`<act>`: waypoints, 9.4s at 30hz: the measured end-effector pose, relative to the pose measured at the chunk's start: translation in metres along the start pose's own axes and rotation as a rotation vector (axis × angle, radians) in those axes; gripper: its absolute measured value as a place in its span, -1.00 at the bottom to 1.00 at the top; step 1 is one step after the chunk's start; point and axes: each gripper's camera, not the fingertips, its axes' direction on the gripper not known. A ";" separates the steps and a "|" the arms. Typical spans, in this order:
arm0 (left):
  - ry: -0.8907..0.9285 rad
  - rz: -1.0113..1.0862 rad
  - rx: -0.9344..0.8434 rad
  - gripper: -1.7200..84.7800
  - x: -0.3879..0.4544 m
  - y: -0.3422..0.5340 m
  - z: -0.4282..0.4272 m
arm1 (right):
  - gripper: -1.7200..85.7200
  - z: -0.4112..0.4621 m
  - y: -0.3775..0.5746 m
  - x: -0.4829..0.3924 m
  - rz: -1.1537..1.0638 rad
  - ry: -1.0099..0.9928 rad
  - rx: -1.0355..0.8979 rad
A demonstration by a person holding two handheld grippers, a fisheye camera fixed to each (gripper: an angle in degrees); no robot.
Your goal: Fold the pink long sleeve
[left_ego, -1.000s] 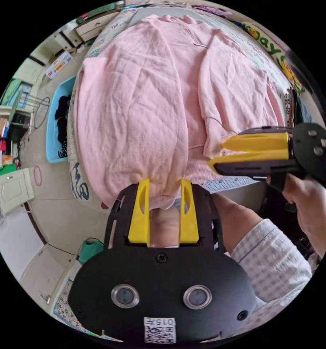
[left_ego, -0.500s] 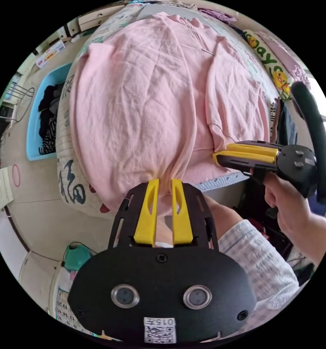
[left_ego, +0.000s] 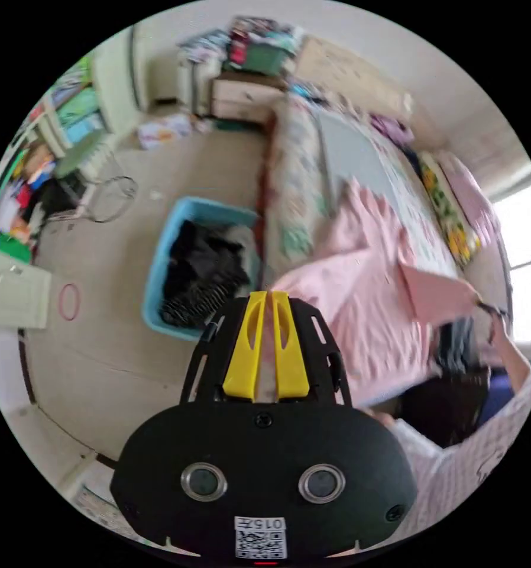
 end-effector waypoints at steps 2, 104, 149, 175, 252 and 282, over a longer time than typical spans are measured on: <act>-0.066 -0.148 0.068 -0.87 -0.018 -0.018 -0.015 | -0.85 0.003 -0.021 0.088 0.310 -0.048 0.099; 0.265 0.527 -0.510 -0.97 0.399 0.288 0.456 | -0.95 0.419 -0.387 0.002 -0.584 -0.214 -0.226; 0.536 0.953 -0.273 -0.94 1.064 0.205 0.758 | -0.92 0.984 -0.209 0.359 0.231 -0.828 -0.012; 1.064 -0.237 -0.271 -0.84 0.359 0.207 0.577 | -0.94 0.511 0.062 -0.108 -0.903 -0.880 0.201; 0.287 0.288 -0.429 -0.78 0.356 0.089 0.458 | -0.83 0.478 0.147 -0.149 -0.230 -1.168 -0.444; 0.558 0.159 -0.491 -0.95 0.077 0.069 0.363 | -0.86 0.170 0.140 -0.365 -0.063 -0.790 -0.755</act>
